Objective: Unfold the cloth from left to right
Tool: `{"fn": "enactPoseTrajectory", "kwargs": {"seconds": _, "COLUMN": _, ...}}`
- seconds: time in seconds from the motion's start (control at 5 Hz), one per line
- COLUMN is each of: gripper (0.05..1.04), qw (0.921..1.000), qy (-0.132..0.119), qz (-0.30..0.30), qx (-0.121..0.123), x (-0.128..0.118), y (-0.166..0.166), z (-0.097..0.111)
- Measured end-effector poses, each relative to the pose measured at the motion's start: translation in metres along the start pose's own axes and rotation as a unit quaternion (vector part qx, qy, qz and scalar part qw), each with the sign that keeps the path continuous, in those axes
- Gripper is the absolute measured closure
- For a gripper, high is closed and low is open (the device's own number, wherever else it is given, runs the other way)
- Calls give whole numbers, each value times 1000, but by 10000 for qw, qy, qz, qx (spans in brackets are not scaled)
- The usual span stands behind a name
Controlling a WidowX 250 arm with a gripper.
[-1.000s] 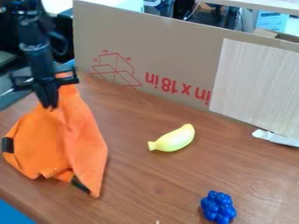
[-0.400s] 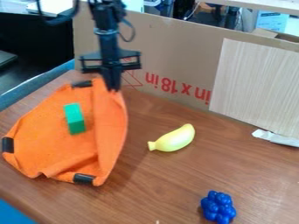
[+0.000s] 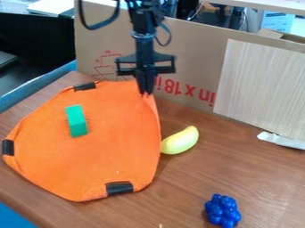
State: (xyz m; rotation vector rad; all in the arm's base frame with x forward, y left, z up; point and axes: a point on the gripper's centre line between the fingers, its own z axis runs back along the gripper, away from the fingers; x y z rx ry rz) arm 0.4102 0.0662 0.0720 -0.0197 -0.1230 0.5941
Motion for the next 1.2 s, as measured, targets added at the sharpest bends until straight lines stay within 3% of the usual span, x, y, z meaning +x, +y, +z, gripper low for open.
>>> {"fn": "enactPoseTrajectory", "kwargs": {"seconds": 0.2, "gripper": 1011, "qw": 9999, "qy": 21, "qz": -109, "qx": 60, "x": -4, "y": -14, "z": -10}}
{"fn": "enactPoseTrajectory", "kwargs": {"seconds": 0.4, "gripper": 843, "qw": 9997, "qy": 39, "qz": -187, "qx": 156, "x": -7, "y": -19, "z": -21}}
{"fn": "enactPoseTrajectory", "kwargs": {"seconds": 0.6, "gripper": 610, "qw": 9996, "qy": 20, "qz": -244, "qx": 111, "x": -9, "y": -20, "z": -24}}
{"fn": "enactPoseTrajectory", "kwargs": {"seconds": 0.8, "gripper": 306, "qw": 9997, "qy": 71, "qz": -225, "qx": 97, "x": -15, "y": -13, "z": -30}}
{"fn": "enactPoseTrajectory", "kwargs": {"seconds": 1.0, "gripper": 91, "qw": 9991, "qy": -386, "qz": -114, "qx": -151, "x": -16, "y": 1, "z": 11}}
{"fn": "enactPoseTrajectory", "kwargs": {"seconds": 1.2, "gripper": 83, "qw": 9976, "qy": -570, "qz": -47, "qx": -397, "x": -30, "y": 36, "z": 51}}
